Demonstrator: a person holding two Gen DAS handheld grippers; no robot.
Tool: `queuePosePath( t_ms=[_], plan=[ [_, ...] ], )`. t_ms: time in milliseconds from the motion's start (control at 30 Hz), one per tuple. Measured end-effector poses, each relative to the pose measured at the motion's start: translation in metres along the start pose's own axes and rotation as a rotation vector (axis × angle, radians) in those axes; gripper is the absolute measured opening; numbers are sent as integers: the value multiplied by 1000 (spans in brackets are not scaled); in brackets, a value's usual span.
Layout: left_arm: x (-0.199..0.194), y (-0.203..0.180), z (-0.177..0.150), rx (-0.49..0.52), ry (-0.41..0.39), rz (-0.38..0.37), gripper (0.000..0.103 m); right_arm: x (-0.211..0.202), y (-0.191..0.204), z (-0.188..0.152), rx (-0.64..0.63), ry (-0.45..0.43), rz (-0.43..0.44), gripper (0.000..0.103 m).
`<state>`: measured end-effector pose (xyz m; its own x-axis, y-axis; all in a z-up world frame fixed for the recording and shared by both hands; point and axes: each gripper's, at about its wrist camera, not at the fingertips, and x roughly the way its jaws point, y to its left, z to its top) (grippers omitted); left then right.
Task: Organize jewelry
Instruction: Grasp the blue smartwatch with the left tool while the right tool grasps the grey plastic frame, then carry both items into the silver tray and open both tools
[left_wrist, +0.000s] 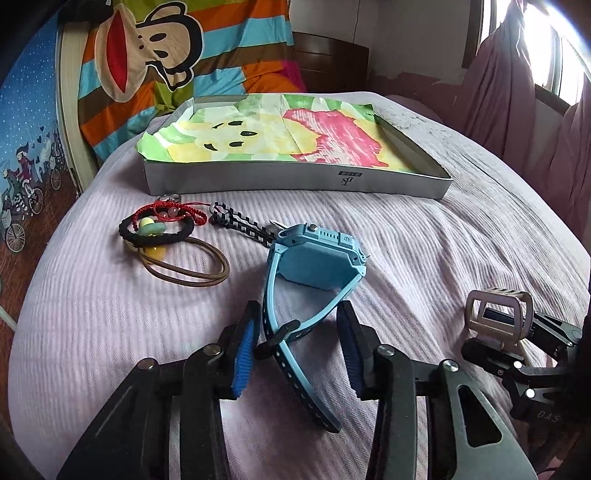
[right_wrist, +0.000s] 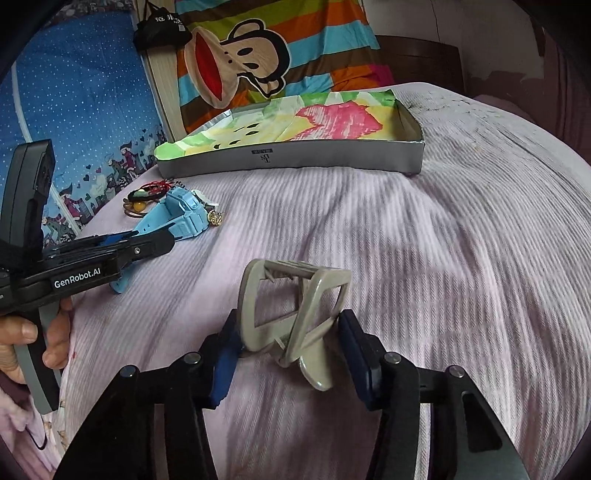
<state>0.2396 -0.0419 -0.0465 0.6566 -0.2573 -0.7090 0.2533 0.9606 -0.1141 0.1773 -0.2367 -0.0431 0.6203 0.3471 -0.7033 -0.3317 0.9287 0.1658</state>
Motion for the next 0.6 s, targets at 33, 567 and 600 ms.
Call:
queuePosePath(
  t_ms=[33,567,600],
  plan=[
    [-1,-2,0,9,-4,1,27,-1,-1,0,3,-1,-2,45],
    [-46,-41,13,62,-109,-26,9,-23,3,16,-17,-143,19,22],
    [-50,-41,16,54,-114,-23,9,-24,4,20,-20,-155,27,22]
  ],
)
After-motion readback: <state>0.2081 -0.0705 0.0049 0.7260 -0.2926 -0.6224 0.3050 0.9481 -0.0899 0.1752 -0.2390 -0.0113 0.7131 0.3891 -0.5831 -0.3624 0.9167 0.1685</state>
